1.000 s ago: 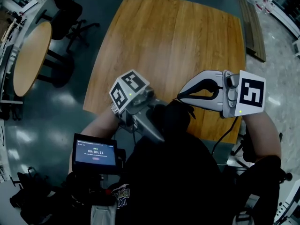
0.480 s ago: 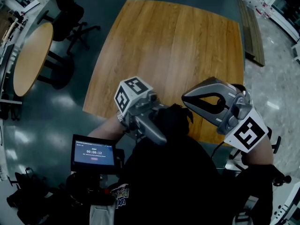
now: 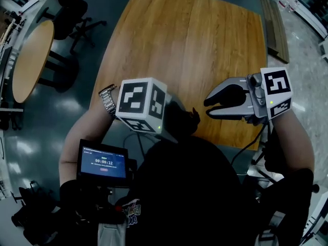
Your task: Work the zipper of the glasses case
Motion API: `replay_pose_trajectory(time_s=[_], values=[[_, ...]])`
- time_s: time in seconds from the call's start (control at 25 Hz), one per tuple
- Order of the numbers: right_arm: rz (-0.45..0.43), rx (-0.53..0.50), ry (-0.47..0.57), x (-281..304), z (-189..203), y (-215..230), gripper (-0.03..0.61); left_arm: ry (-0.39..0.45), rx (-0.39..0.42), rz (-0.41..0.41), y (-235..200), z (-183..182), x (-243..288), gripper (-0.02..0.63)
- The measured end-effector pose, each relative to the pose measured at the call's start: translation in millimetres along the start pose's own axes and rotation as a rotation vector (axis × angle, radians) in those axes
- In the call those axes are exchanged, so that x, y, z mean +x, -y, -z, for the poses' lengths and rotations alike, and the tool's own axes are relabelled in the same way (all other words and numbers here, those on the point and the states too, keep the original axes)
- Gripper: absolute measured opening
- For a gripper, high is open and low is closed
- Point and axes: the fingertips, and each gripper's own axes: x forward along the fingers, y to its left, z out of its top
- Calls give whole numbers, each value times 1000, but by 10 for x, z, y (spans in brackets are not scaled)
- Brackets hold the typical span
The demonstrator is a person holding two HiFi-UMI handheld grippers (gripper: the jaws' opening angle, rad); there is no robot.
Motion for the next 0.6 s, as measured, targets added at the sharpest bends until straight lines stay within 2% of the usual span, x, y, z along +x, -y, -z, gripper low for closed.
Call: replay_pose_trajectory(time_s=[0.12,0.24,0.32,0.4,0.44,0.6], values=[[-41,68,-83,201,211,45,92,-102,69,-116,-154,123,22,278],[-67,200,-91,282,361,147,112,-206,131,-194,-222,204,65,278],[-80,258,-62,283,362,196,112,-252,151,-210,-217,228,103,279],[-119,288,-53,295,333,176,119,-262,154,-215,-218,225,125,278],[-140,295,-64,317,335,157,139,-258,152,-214,-215,220,133,279],[-188,314,-141,444,385,146,138,-281,156,-207,-205,280,109,279]])
